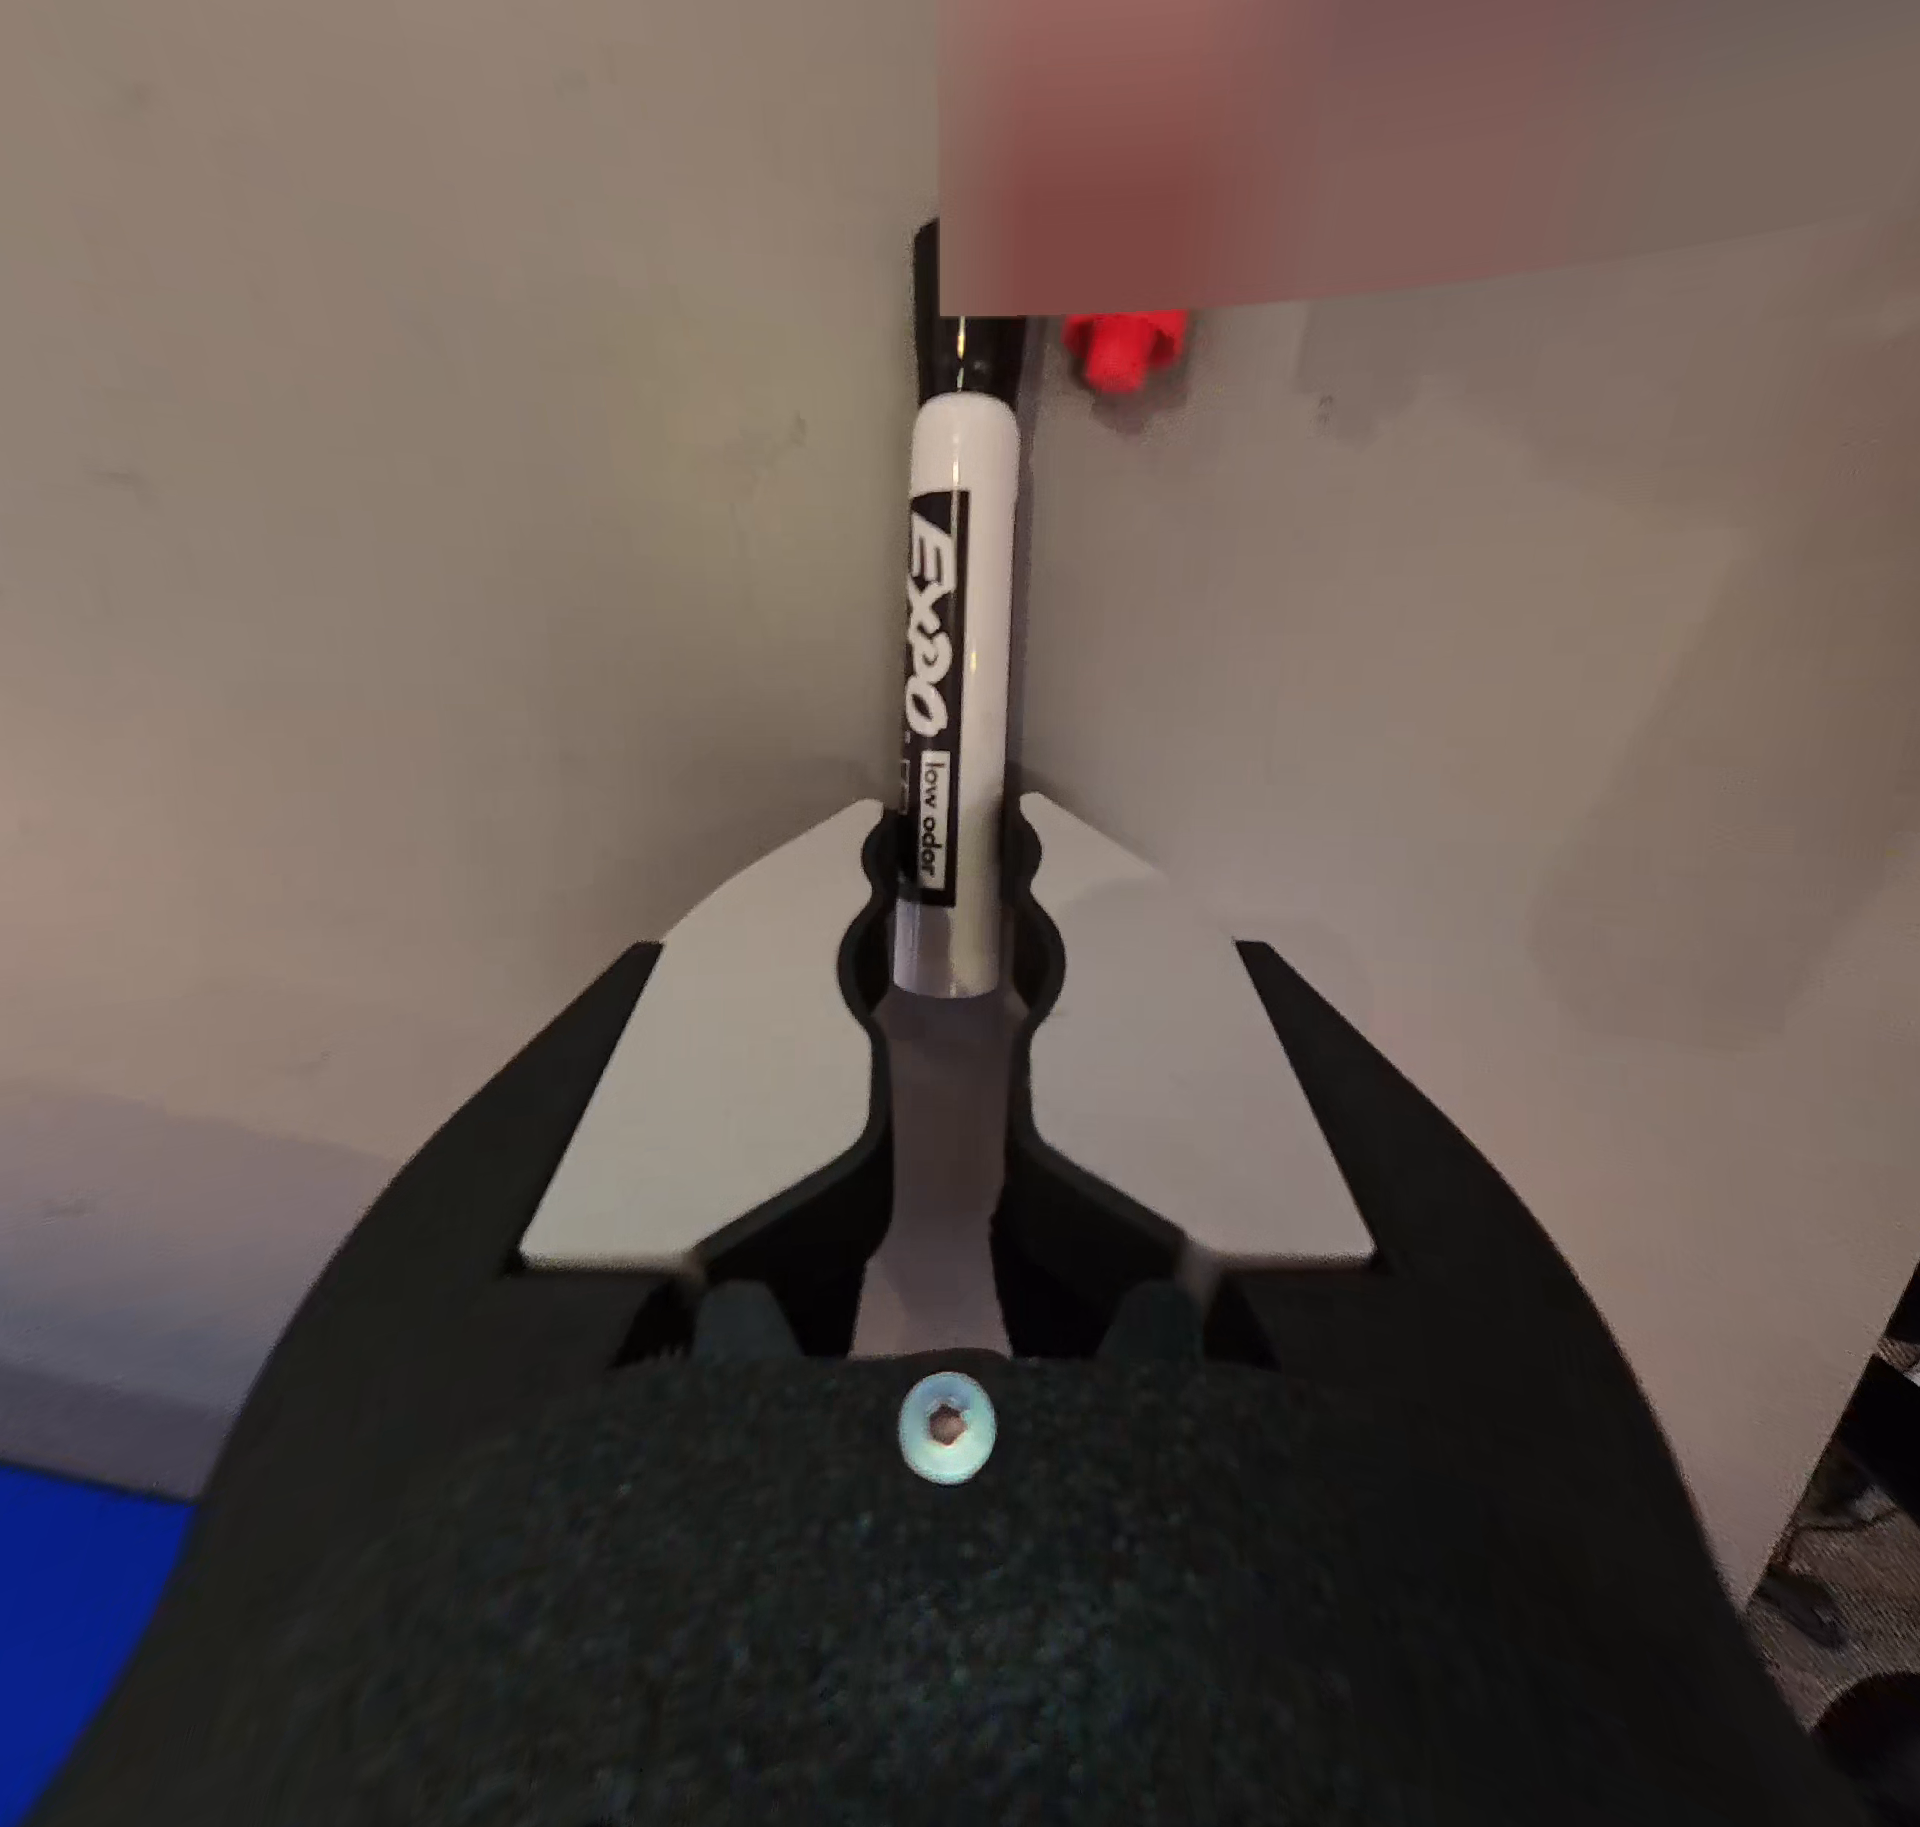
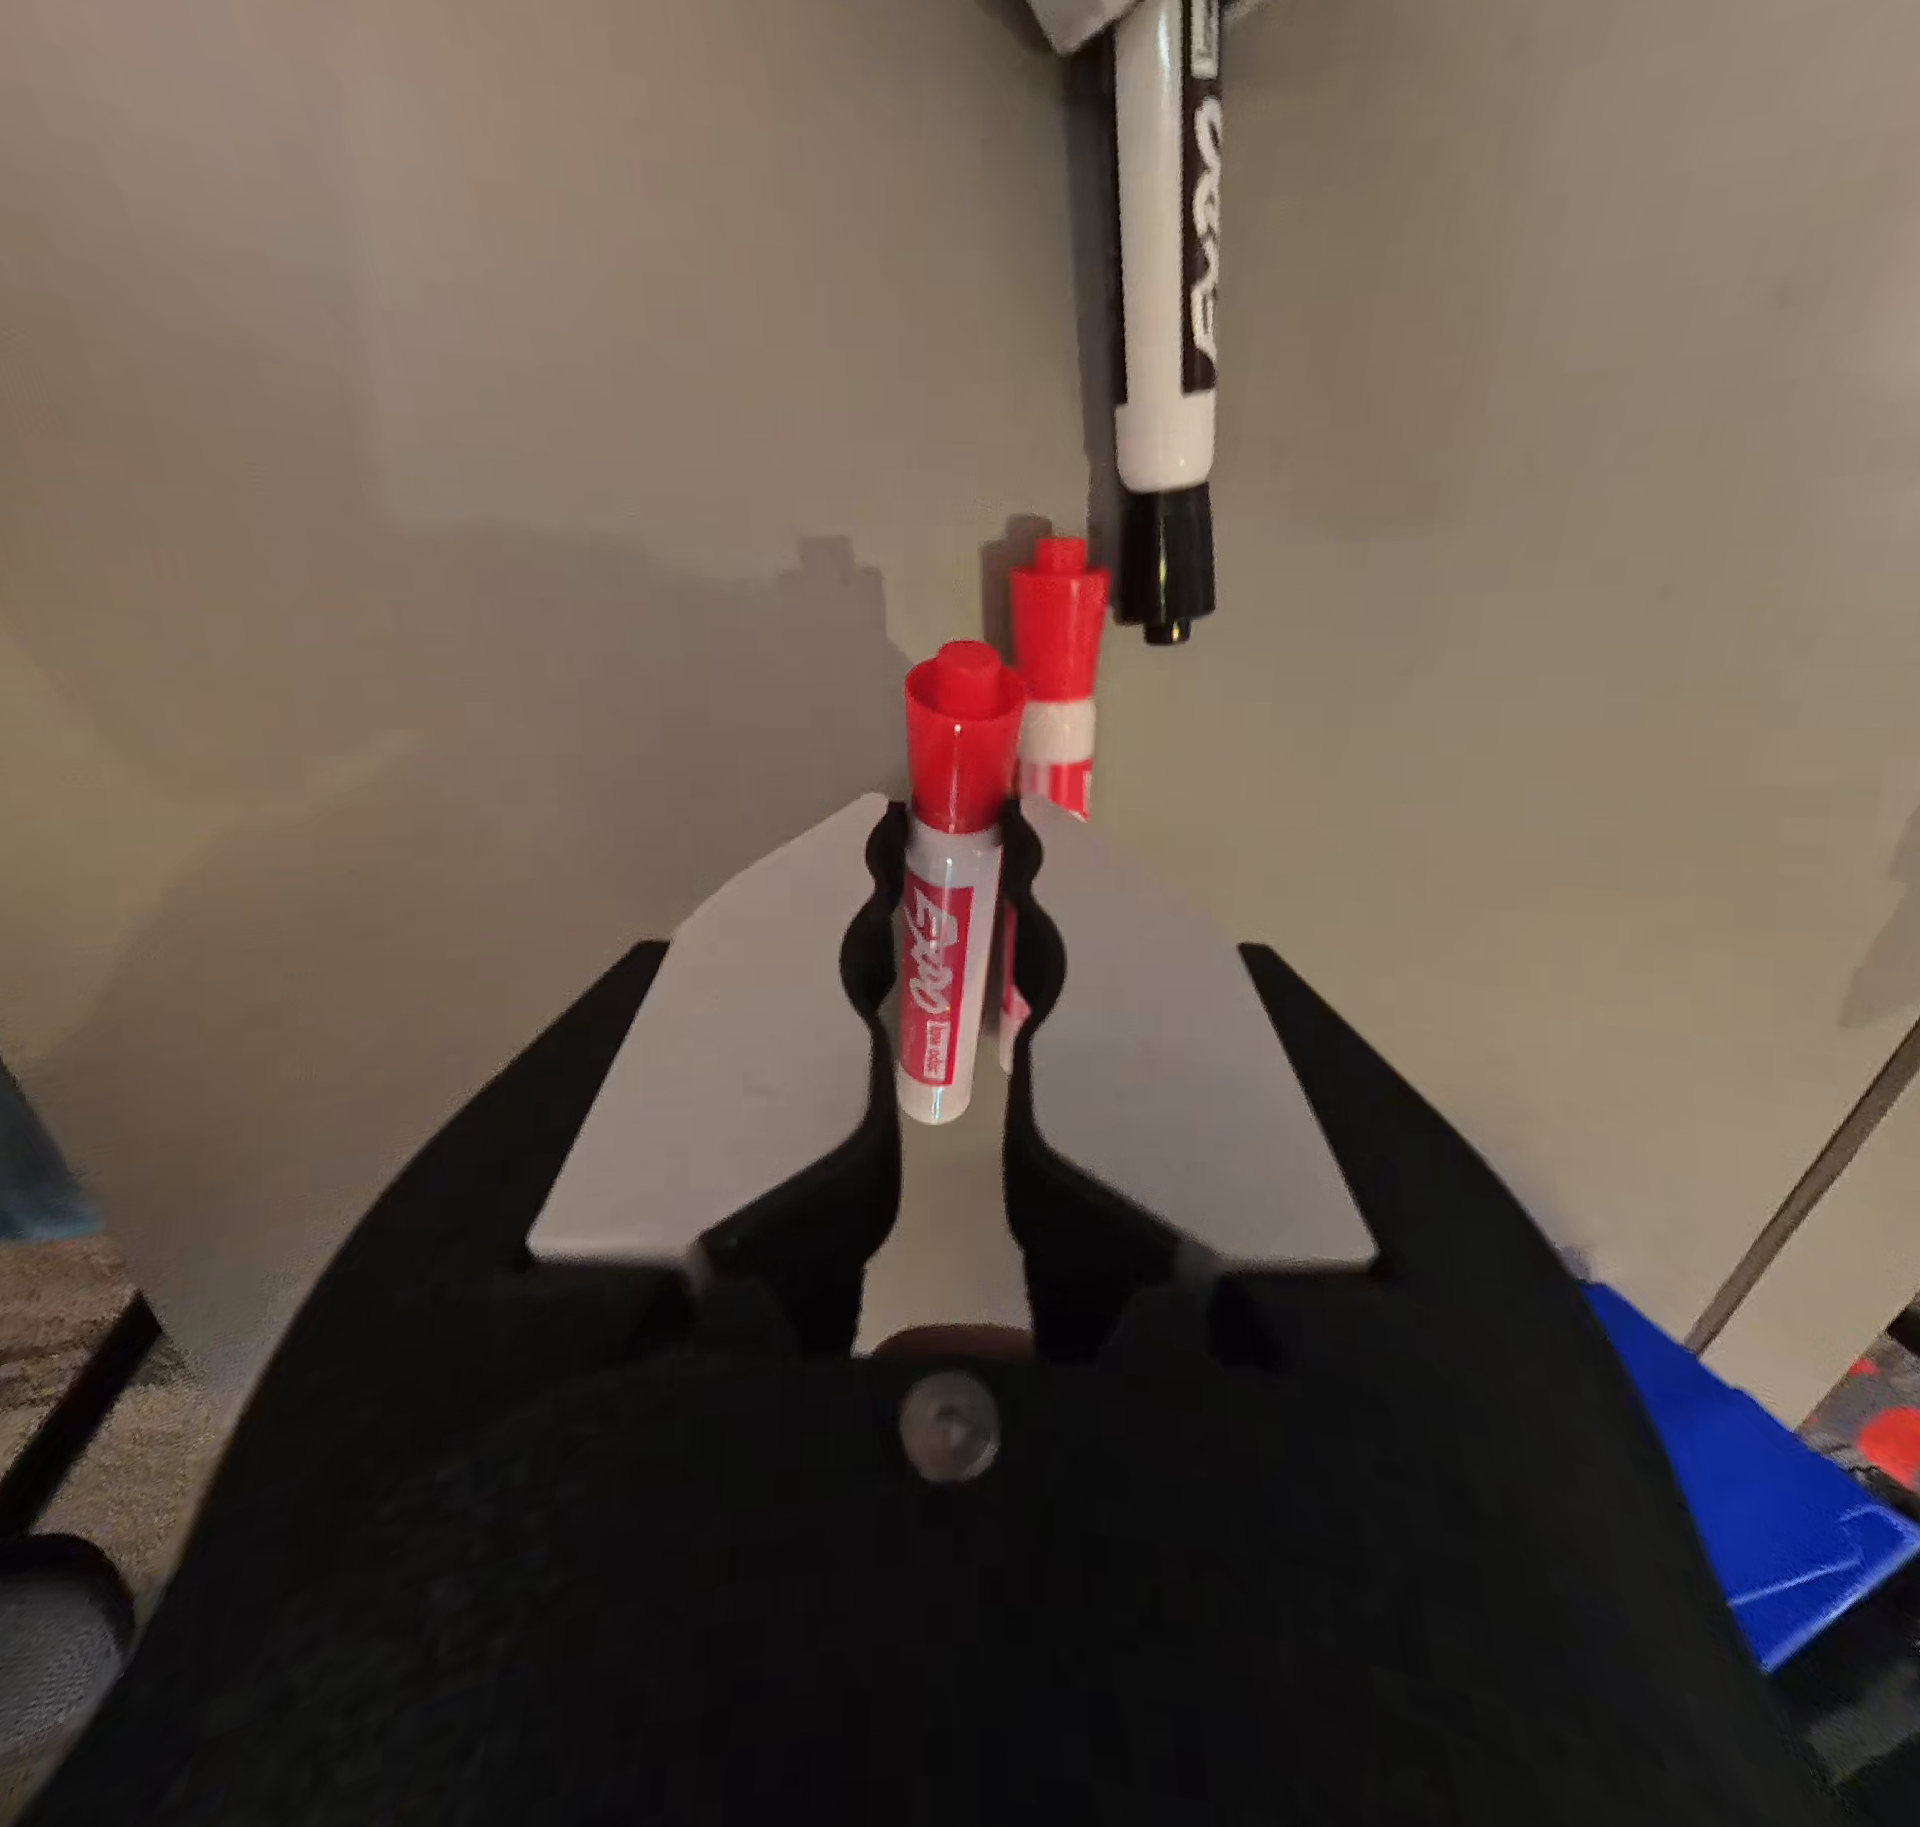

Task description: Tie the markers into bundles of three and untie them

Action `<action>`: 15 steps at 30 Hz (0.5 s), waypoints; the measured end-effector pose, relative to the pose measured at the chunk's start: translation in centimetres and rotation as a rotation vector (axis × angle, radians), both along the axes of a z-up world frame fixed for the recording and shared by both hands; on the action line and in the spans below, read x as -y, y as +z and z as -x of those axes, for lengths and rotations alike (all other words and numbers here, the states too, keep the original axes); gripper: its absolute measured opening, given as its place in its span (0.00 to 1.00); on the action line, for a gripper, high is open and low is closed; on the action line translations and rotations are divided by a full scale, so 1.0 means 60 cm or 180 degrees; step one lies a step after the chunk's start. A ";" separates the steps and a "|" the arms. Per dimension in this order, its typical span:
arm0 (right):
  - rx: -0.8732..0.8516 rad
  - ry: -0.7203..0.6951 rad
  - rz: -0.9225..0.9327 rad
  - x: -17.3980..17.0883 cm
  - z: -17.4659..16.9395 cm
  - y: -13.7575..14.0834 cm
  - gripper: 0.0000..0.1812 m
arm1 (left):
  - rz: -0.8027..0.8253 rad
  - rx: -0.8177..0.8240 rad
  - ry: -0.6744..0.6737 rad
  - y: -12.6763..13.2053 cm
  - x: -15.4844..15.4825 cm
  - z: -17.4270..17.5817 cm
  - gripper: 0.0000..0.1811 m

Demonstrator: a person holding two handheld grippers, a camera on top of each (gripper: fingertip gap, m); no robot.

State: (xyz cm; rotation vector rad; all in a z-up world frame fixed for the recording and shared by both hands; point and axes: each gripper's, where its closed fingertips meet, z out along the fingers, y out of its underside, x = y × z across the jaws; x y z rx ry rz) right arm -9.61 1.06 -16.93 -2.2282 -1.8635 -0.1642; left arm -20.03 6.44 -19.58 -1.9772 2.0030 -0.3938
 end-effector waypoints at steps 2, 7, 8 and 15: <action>0.0044 0.0090 0.0037 -0.007 0.007 -0.003 0.10 | -0.0007 -0.0004 0.0018 0.000 -0.004 0.004 0.10; 0.0011 0.0163 0.0015 -0.035 0.002 -0.020 0.14 | 0.0014 0.0042 0.0082 -0.001 -0.011 0.009 0.10; -0.0070 0.0174 -0.0038 -0.040 0.004 -0.018 0.16 | 0.0007 0.0046 0.0073 -0.001 -0.010 0.010 0.10; -0.0264 0.0381 -0.0145 -0.059 0.001 -0.028 0.27 | 0.0007 -0.0019 0.0082 -0.001 -0.010 0.017 0.10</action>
